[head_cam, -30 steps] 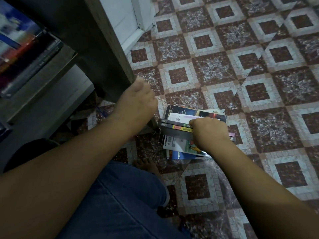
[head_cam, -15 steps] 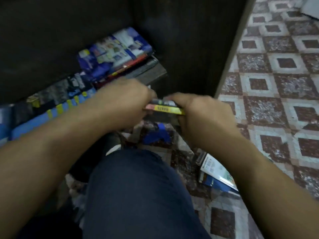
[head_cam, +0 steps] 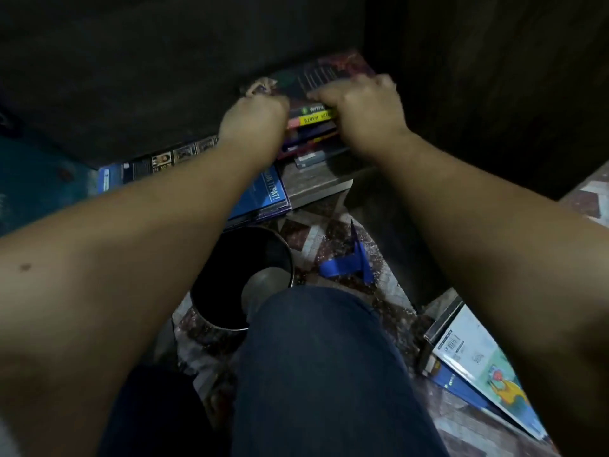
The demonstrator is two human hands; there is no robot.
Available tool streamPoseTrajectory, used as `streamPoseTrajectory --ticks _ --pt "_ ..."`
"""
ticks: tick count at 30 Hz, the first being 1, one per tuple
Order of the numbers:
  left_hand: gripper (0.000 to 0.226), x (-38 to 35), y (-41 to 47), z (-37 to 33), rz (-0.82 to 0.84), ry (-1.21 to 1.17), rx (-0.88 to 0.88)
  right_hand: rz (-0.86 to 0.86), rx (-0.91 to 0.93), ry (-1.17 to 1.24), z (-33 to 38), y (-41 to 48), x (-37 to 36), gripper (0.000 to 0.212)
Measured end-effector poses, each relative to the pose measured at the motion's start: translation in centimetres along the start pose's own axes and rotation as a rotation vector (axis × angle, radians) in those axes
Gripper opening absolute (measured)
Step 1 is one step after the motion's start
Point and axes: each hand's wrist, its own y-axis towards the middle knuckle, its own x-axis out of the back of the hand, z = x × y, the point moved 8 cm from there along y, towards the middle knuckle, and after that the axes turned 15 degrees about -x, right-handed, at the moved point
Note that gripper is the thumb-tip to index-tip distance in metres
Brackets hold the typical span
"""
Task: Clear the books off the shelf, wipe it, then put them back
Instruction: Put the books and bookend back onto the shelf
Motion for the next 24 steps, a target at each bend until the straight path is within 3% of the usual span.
streamPoseTrajectory --ticks 3,5,8,11,19,22,24 --pt "0.076 -2.2 -0.8 -0.6 0.076 -0.155 -0.025 0.051 -0.032 0.059 -0.9 -0.2 -2.0 0.054" --pt "0.087 -2.2 -1.2 -0.8 0.050 -0.168 -0.065 0.050 0.011 -0.003 -1.2 -0.5 -2.4 0.059" --pt "0.084 -2.6 -1.5 -0.5 0.012 -0.162 -0.090 0.063 0.085 -0.040 -1.3 -1.3 -2.6 0.071" --pt "0.074 -2.6 -1.2 -0.5 -0.043 -0.189 -0.073 0.066 0.089 -0.030 -1.9 -0.6 -2.7 0.056" --pt "0.065 -0.9 0.3 -2.0 -0.102 -0.261 0.067 -0.003 -0.153 0.157 -3.5 -1.8 -2.1 0.052" --pt "0.066 1.4 -0.3 -5.2 -0.173 -0.238 -0.033 -0.046 -0.286 0.331 -6.8 -7.8 -2.0 0.055" --pt "0.060 3.1 -1.2 -8.6 -0.247 -0.242 -0.164 0.034 -0.339 0.437 -9.0 -13.5 -3.0 0.053"
